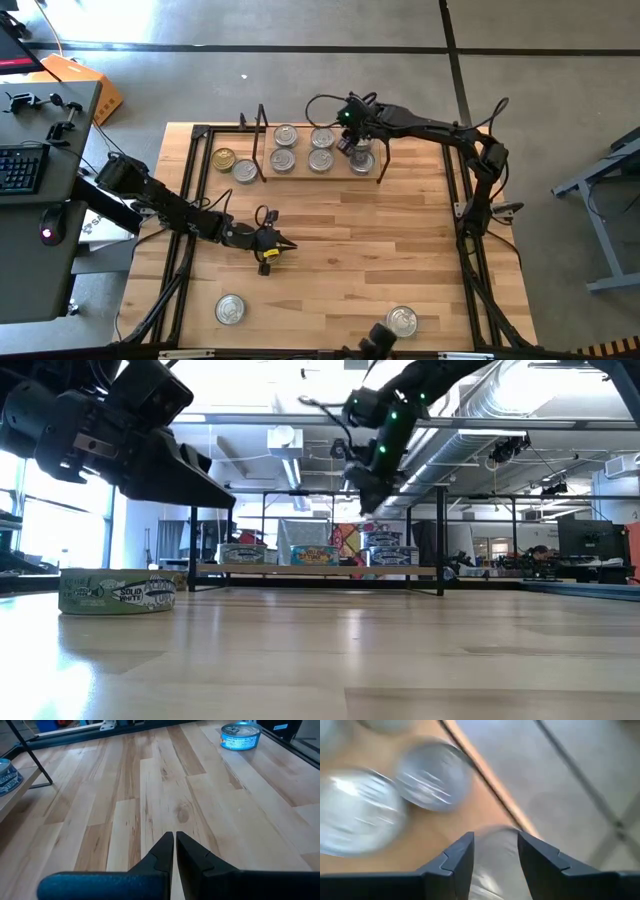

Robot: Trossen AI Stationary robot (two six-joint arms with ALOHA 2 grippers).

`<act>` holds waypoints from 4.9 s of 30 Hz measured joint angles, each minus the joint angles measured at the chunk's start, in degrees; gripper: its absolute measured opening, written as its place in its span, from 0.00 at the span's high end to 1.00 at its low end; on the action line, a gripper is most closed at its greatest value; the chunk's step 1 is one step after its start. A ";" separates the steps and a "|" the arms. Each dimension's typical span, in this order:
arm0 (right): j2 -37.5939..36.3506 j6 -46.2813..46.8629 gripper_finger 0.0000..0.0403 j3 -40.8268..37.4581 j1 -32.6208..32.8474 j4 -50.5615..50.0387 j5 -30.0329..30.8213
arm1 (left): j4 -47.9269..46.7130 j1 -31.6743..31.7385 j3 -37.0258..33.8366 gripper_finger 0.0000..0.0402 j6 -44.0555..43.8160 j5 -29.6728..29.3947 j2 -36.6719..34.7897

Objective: Stack canned seafood by type on shelf
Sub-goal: Stack the blue tuna can on top of the blue tuna can on the shelf, then stack the green tuna can on top of the green tuna can on the shelf

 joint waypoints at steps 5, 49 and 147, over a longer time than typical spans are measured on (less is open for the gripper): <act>1.05 4.73 0.73 0.08 -0.15 2.36 -8.54 | 0.54 0.00 0.00 0.97 0.02 0.00 0.00; 2.53 15.93 1.00 -10.85 38.40 10.07 5.98 | 0.63 -3.50 0.00 0.97 -0.48 -0.07 0.00; -1.86 42.41 0.52 -53.60 55.80 61.37 31.12 | -50.40 -23.02 14.10 0.65 -18.93 -18.71 3.04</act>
